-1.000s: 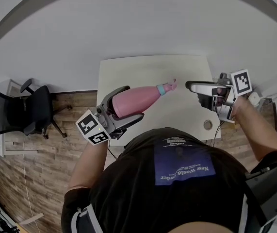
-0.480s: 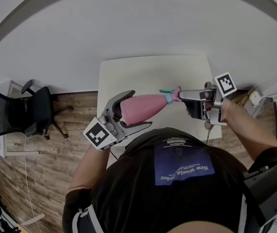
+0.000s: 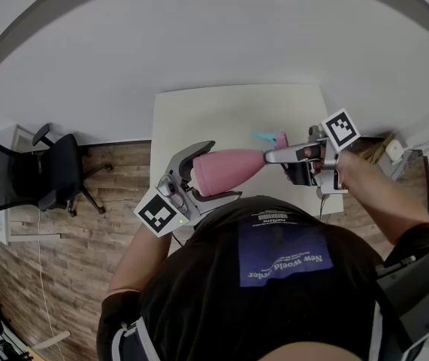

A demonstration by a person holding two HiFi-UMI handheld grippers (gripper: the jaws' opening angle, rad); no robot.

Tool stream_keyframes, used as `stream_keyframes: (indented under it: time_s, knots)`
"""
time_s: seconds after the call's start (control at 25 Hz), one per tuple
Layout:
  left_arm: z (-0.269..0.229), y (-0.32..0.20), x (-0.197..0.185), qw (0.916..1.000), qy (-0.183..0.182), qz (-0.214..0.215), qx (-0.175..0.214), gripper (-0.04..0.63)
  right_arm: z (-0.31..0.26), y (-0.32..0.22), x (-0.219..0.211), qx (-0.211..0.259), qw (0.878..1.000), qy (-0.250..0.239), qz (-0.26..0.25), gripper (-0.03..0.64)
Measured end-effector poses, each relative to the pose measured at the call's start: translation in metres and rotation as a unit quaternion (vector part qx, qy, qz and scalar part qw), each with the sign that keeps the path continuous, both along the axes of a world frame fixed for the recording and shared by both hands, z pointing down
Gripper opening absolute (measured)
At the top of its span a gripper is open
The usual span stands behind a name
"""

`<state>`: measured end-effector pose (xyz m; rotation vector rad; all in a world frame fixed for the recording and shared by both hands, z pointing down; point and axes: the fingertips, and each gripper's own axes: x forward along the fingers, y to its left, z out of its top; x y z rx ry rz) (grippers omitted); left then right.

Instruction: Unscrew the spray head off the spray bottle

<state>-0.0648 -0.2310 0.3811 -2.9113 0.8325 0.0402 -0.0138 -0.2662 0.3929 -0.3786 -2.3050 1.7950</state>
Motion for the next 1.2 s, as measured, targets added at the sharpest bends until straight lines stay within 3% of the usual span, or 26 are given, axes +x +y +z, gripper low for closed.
stream_keyframes:
  time_s: [0.28, 0.4, 0.52, 0.6, 0.72, 0.84, 0.96, 1.08, 1.12, 1.2]
  knots:
    - [-0.001, 0.000, -0.003, 0.9992, 0.029, 0.009, -0.025, 0.468, -0.006, 0.003, -0.002, 0.064, 0.998, -0.006, -0.001, 0.124]
    - [-0.002, -0.003, -0.003, 0.9966, 0.061, 0.027, -0.049, 0.468, -0.007, -0.002, 0.001, 0.148, 0.989, -0.006, 0.002, 0.124]
    - [-0.003, -0.004, -0.006, 0.9870, 0.112, 0.049, -0.104, 0.468, -0.015, 0.001, 0.001, 0.251, 0.968, -0.016, -0.007, 0.124]
    - [-0.003, -0.006, -0.009, 0.9761, 0.150, 0.066, -0.143, 0.468, -0.023, 0.004, -0.001, 0.330, 0.943, -0.028, -0.013, 0.124]
    - [-0.001, -0.009, -0.012, 0.9566, 0.199, 0.089, -0.194, 0.468, -0.032, 0.008, -0.004, 0.446, 0.893, -0.050, -0.026, 0.124]
    - [0.000, -0.010, -0.011, 0.9382, 0.231, 0.110, -0.233, 0.468, -0.038, 0.014, -0.004, 0.549, 0.832, -0.067, -0.043, 0.124]
    - [0.001, -0.008, -0.010, 0.9224, 0.251, 0.128, -0.264, 0.468, -0.039, 0.025, -0.001, 0.638, 0.762, -0.078, -0.078, 0.124]
    - [0.004, -0.004, -0.005, 0.9057, 0.270, 0.145, -0.293, 0.468, -0.031, 0.033, 0.007, 0.704, 0.697, -0.059, -0.119, 0.124]
    - [0.005, -0.004, -0.005, 0.9017, 0.275, 0.149, -0.298, 0.468, -0.028, 0.034, 0.009, 0.715, 0.685, -0.051, -0.127, 0.124]
    - [0.005, -0.004, -0.005, 0.9001, 0.281, 0.152, -0.296, 0.468, -0.029, 0.034, 0.009, 0.725, 0.675, -0.047, -0.132, 0.124]
